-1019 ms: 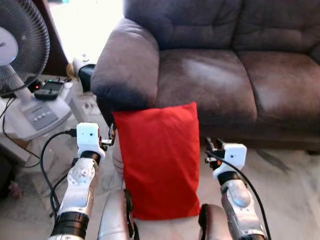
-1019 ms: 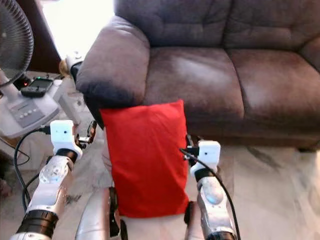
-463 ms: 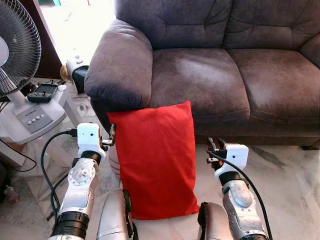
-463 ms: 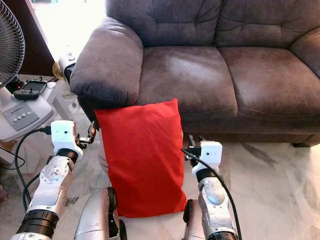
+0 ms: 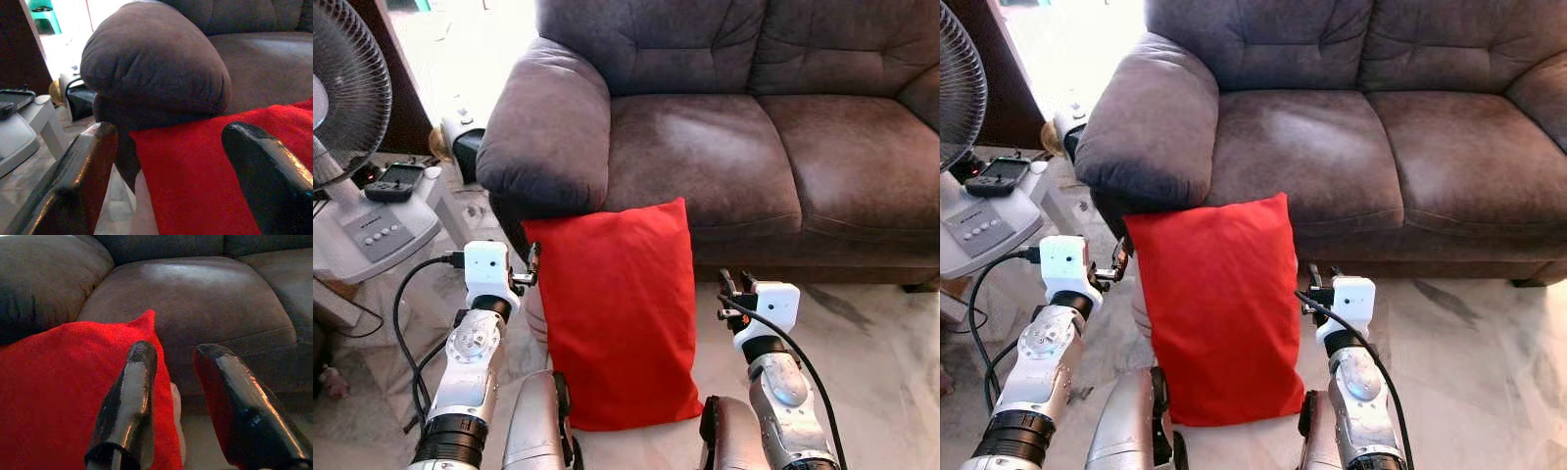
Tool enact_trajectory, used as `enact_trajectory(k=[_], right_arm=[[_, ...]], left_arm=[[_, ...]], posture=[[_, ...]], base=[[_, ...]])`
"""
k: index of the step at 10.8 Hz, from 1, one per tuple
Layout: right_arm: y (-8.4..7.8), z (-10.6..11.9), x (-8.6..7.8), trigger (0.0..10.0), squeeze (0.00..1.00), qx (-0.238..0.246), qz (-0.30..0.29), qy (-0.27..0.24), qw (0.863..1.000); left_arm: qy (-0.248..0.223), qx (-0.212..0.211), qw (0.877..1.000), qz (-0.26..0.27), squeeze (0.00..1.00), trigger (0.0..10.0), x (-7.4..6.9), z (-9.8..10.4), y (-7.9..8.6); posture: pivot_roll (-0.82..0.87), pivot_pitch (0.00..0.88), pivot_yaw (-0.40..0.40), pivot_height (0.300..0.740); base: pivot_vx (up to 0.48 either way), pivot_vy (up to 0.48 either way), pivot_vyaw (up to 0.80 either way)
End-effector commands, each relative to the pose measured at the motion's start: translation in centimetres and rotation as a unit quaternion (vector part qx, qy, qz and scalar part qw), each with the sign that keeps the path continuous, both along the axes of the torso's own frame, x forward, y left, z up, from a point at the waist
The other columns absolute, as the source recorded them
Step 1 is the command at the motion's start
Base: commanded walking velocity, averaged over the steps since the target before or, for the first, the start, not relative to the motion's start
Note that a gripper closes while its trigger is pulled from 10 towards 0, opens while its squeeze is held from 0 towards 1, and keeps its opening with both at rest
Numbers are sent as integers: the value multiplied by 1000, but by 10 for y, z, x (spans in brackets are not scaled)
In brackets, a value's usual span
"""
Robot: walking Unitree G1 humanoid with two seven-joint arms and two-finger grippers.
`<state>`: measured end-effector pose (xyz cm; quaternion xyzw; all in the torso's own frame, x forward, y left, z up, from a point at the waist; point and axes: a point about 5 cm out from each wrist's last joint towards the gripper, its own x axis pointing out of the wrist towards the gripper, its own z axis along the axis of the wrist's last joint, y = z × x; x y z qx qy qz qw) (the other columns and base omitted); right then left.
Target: Move the pillow to the sofa from floor
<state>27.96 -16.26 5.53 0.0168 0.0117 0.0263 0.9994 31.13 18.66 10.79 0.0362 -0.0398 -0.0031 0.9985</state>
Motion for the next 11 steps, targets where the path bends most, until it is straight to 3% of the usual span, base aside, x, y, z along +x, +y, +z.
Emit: enact_trajectory(k=[1,11], right_arm=[[-2,-3,-2,10000,0,2,-3,6,1000],[-1,-5,-4,10000,0,1,0,10,1000]], left_arm=[[10,-1,1000,-5,0,10000,-1,-5,-2],[4,-4,1000,-6,0,10000,-1,-4,-3]], posture=[[15,93,-22,570],[10,94,-23,570]], base=[[270,0,0],[242,0,0]])
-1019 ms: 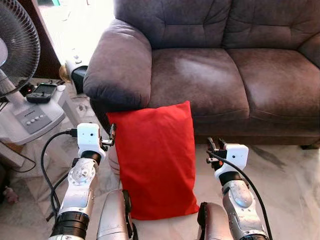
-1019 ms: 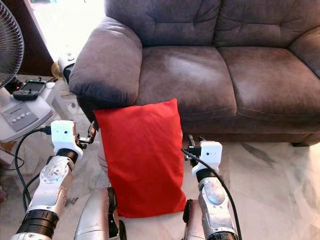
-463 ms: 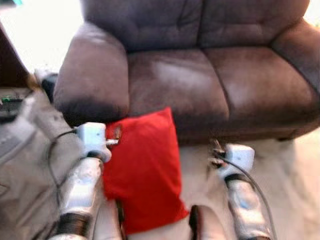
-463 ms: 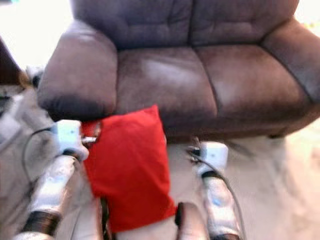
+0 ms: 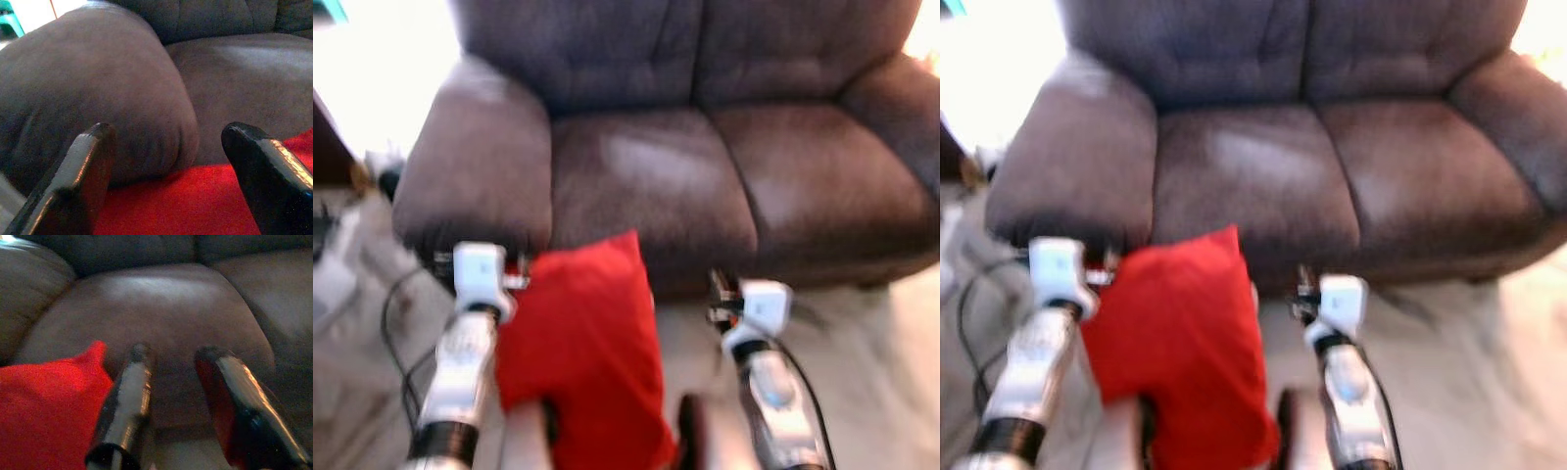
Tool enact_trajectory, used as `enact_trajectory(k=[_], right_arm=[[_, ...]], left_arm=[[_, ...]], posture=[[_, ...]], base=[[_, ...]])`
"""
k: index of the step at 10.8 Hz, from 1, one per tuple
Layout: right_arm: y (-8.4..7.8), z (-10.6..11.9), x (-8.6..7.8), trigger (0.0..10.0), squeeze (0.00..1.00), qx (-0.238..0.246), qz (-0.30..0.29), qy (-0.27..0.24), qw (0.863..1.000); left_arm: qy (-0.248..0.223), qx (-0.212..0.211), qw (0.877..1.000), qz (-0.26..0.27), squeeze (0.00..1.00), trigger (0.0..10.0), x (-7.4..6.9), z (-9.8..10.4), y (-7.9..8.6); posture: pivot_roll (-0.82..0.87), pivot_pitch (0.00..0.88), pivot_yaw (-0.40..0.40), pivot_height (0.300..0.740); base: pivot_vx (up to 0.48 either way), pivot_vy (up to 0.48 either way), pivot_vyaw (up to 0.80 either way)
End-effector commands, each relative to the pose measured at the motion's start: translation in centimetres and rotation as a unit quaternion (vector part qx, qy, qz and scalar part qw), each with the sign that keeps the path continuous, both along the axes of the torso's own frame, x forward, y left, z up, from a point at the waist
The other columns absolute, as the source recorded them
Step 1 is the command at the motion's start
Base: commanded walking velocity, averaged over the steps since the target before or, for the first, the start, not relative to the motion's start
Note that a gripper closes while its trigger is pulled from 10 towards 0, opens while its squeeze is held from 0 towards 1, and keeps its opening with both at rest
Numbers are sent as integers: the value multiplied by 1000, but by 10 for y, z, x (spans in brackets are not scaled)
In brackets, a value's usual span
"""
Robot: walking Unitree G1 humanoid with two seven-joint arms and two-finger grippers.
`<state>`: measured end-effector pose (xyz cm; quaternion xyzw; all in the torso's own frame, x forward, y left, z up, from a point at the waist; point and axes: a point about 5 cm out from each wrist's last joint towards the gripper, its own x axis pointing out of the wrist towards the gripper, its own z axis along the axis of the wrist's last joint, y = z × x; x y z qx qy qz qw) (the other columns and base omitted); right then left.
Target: Move the pillow to the sofa from floor
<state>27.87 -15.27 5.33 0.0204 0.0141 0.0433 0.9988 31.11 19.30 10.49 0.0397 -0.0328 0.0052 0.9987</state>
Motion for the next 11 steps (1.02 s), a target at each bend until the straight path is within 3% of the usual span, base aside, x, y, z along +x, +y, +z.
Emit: enact_trajectory(k=[1,3,5,7,9,11], right_arm=[[-11,-3,-3,10000,0,-3,-16,9,1000],[-11,-5,-2,10000,0,23,-15,25,999],[-13,-3,6,10000,0,98,-22,45,994],[-8,-12,14,10000,0,102,29,105,989],[-17,-3,31,10000,1000,121,24,109,986],[-21,5,41,10000,1000,123,20,103,987]], left_arm=[[-2,-6,1000,-13,0,10000,-1,-1,-9],[2,2,1000,-8,0,10000,0,-1,-8],[4,2,1000,-8,0,10000,3,-1,-7],[5,5,1000,-4,0,10000,6,1,-7],[-1,-26,1000,12,0,10000,12,11,1],[15,-14,1000,12,0,10000,9,3,7]], posture=[[11,96,-23,570],[10,101,-24,570],[10,108,-24,570],[18,120,-28,570],[29,138,-33,570],[27,147,-34,570]], base=[[0,0,0],[0,0,0],[0,0,0],[0,0,0],[0,0,0],[0,0,0]])
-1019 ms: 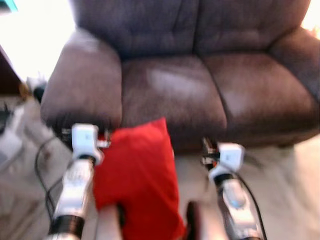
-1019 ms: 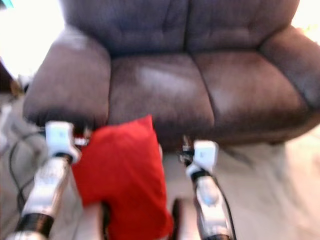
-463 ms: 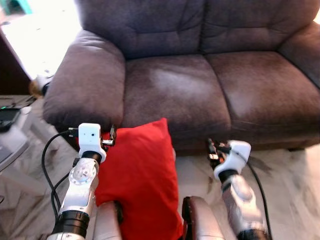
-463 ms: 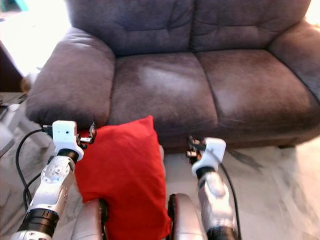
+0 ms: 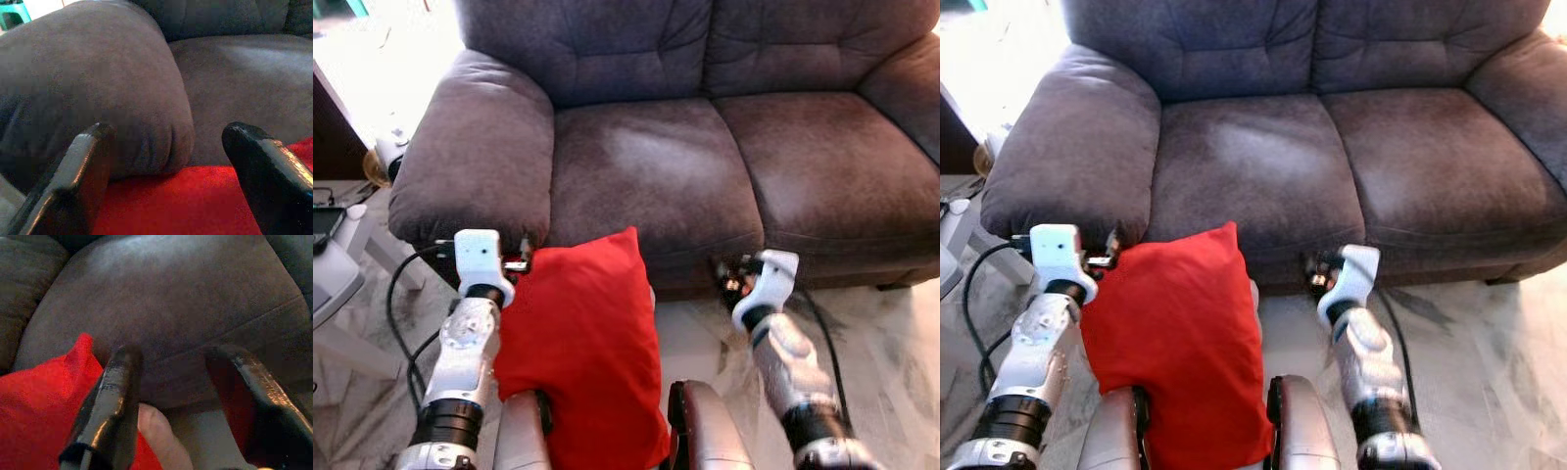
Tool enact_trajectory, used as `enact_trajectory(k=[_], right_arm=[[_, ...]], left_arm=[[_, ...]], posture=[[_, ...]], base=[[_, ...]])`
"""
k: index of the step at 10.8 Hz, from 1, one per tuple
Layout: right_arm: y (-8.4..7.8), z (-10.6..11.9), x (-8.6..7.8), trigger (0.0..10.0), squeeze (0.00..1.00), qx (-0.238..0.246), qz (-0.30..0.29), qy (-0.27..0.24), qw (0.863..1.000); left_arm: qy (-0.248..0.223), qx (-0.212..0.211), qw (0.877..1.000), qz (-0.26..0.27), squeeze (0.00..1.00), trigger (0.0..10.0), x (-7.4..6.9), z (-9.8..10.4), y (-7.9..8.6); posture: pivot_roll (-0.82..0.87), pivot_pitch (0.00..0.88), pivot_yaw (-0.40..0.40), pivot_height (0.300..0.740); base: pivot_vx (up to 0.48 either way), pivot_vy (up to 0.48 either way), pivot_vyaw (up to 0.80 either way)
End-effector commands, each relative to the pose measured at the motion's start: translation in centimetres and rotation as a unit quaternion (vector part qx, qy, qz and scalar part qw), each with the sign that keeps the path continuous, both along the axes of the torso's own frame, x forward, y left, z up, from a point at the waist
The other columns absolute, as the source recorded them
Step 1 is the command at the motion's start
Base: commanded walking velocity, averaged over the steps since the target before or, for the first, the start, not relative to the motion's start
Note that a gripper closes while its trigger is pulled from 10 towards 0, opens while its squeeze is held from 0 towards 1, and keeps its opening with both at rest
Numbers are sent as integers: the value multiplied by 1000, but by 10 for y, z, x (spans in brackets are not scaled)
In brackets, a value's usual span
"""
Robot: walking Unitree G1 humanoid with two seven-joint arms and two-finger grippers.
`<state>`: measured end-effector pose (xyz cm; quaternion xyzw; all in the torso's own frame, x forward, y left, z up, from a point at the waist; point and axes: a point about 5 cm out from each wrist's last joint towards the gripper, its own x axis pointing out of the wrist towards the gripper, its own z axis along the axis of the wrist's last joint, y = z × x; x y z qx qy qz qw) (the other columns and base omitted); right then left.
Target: Move the pillow to the sofa from floor
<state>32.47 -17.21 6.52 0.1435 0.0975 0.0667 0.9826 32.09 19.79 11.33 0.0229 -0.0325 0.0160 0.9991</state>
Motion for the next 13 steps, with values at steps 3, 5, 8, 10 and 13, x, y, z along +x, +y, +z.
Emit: enact_trajectory(k=[3,5,8,10,13], right_arm=[[4,-2,1,10000,0,-34,10,-4,999],[4,-2,3,10000,0,-26,0,-6,1000],[7,-7,-3,10000,0,-22,-6,-4,1000],[9,-10,-5,10000,0,-22,-7,-2,1000],[7,-11,-5,10000,0,-20,-14,-2,1000]], left_arm=[[31,-29,999,33,0,10000,-11,-16,5],[40,-46,997,45,0,10000,-14,-23,7],[38,-46,997,47,0,10000,-12,-20,10],[36,-47,997,46,0,10000,-10,-18,9],[23,-33,998,37,0,10000,-7,-11,8]], posture=[[41,151,-55,570],[41,156,-63,570],[34,160,-60,570],[34,160,-56,570],[38,158,-46,570]], base=[[0,0,0],[0,0,0],[0,366,0],[0,360,0],[0,121,0]])
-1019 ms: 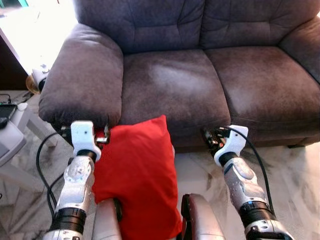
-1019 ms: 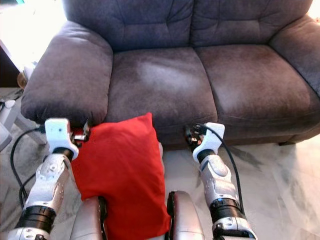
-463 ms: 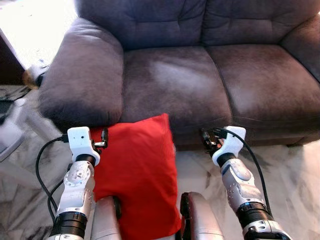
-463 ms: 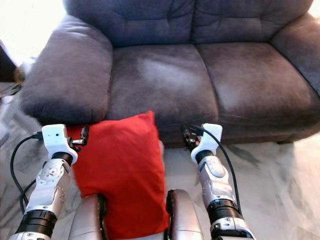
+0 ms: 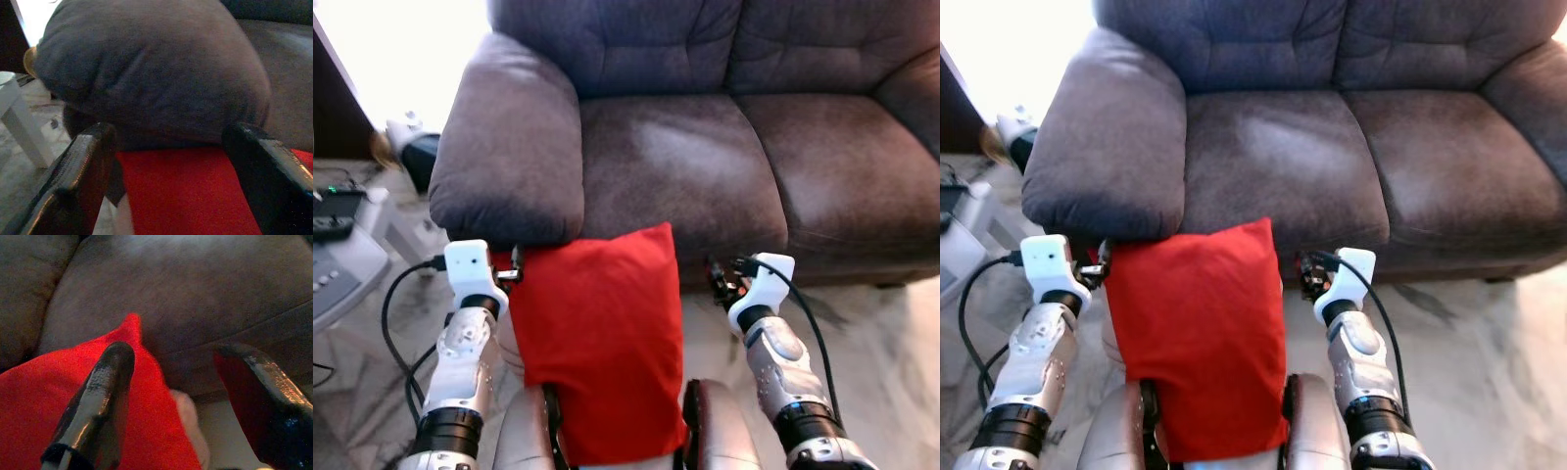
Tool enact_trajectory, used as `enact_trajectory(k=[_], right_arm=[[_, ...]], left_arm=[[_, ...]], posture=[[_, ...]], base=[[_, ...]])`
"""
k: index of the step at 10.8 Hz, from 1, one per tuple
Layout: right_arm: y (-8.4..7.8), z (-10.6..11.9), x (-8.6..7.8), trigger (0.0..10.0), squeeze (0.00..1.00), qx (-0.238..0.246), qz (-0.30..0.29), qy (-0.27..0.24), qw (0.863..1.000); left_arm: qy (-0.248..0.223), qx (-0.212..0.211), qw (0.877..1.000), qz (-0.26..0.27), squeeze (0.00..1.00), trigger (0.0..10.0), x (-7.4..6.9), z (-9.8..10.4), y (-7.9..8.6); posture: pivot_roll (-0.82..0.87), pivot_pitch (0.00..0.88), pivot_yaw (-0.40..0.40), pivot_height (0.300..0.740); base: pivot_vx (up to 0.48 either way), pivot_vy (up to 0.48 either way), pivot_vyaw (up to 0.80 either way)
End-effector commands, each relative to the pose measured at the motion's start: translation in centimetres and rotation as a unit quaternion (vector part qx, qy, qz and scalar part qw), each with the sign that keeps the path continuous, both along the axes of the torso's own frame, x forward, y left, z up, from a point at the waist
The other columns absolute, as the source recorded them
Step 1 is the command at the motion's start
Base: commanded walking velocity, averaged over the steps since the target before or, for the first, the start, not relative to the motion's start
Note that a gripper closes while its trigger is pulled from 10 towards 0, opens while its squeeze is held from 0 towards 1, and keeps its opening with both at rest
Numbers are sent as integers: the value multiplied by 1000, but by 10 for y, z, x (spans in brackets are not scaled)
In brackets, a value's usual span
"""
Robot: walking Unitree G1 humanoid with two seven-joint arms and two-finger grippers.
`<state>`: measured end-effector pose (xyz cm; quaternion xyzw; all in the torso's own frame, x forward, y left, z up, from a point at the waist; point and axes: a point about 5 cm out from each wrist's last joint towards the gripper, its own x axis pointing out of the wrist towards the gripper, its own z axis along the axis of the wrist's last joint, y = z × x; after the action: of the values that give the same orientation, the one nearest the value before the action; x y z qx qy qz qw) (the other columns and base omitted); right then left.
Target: Move the pillow to the sofa from floor
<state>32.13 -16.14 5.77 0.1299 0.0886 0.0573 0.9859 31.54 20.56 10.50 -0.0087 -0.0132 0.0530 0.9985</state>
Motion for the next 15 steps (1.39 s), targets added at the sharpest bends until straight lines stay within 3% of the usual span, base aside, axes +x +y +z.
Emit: enact_trajectory(k=[1,6,10,11,13,15], right_arm=[[-4,-3,-2,10000,0,-5,-8,6,1000],[-1,-6,-3,10000,0,1,-12,7,1000],[-2,-4,2,10000,0,22,-6,15,1000],[1,-1,9,10000,1000,45,10,28,999],[1,9,24,10000,1000,100,11,46,994],[3,26,36,10000,1000,131,20,32,991]], left_arm=[[1,3,1000,-2,0,10000,0,1,0],[-23,15,1000,-15,0,10000,6,17,-1],[-23,29,999,-29,0,10000,4,18,-6],[-21,28,999,-33,0,10000,3,17,-8],[-21,25,999,-36,0,10000,0,19,-11],[-34,8,999,-29,0,10000,-4,32,-11]], posture=[[39,158,-44,570],[52,154,-30,570],[59,170,-19,570],[56,183,-15,570],[68,217,-14,570],[80,284,-18,570]], base=[[0,0,0],[0,0,0],[0,0,0],[0,0,0],[0,0,0],[0,0,0]])
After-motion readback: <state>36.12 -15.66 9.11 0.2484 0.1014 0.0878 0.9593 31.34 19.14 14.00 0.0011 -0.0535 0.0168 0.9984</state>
